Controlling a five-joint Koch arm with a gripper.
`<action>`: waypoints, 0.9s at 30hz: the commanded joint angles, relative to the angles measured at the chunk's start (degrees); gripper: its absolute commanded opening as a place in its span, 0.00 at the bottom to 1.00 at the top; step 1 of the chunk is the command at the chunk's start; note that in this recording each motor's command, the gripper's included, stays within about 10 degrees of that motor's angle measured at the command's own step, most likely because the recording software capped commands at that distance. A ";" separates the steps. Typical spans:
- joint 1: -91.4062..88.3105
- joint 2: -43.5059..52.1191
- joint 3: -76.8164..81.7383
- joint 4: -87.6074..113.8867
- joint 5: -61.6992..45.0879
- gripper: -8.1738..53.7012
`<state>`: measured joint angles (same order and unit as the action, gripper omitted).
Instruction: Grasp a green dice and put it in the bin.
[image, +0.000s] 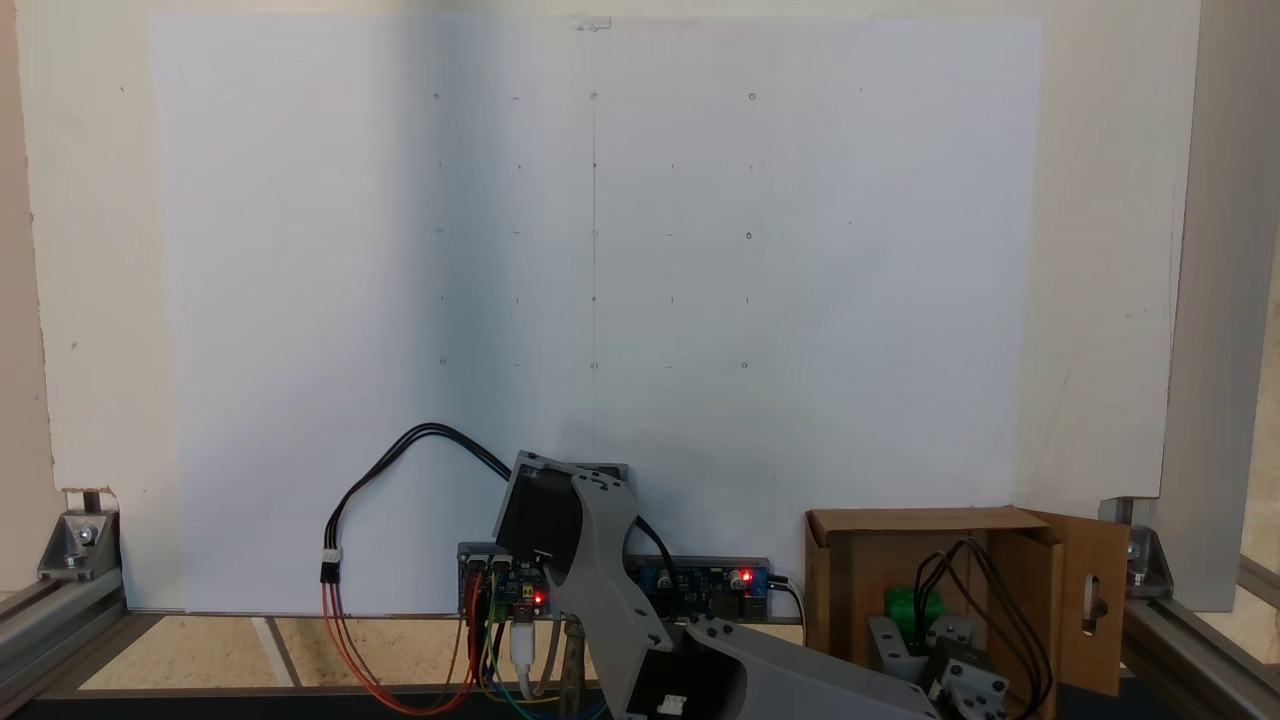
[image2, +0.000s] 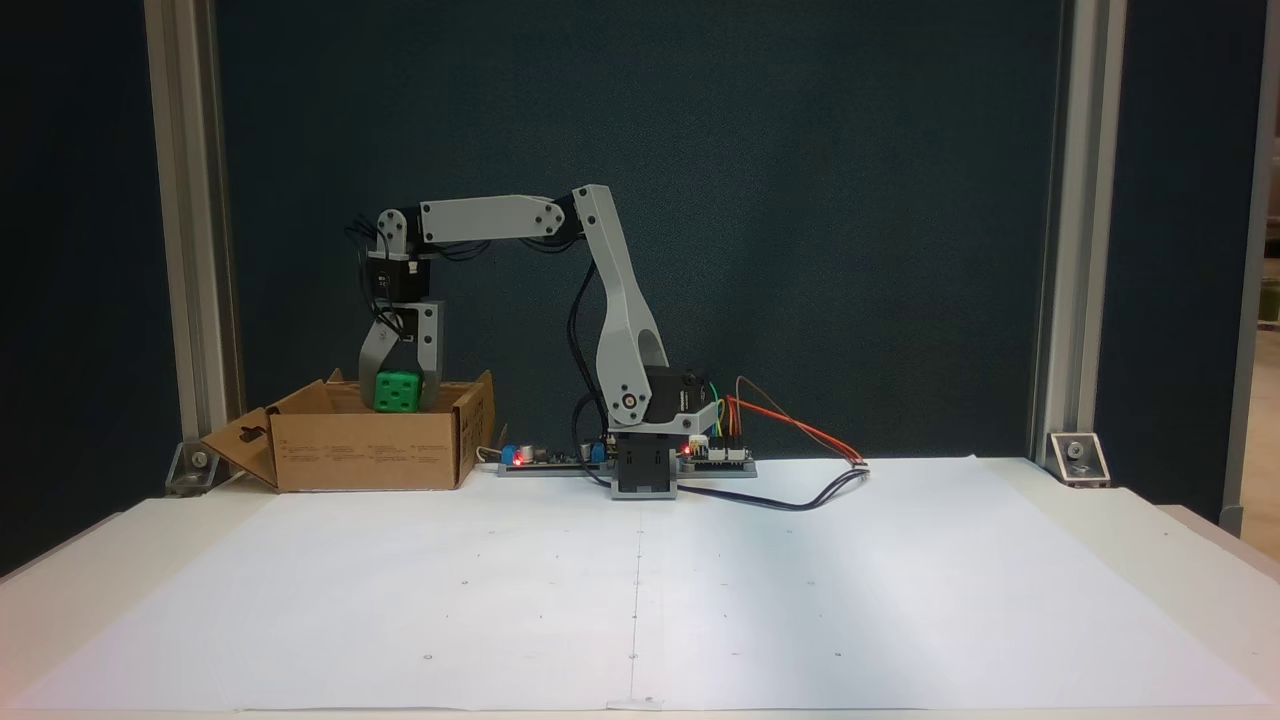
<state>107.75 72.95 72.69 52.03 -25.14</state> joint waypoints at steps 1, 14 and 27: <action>0.53 0.70 -3.78 -0.09 -4.04 0.57; -23.36 17.40 -3.78 -24.26 21.95 0.84; -77.32 37.97 17.40 -33.13 28.12 0.84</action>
<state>35.68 106.61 90.53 26.02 0.35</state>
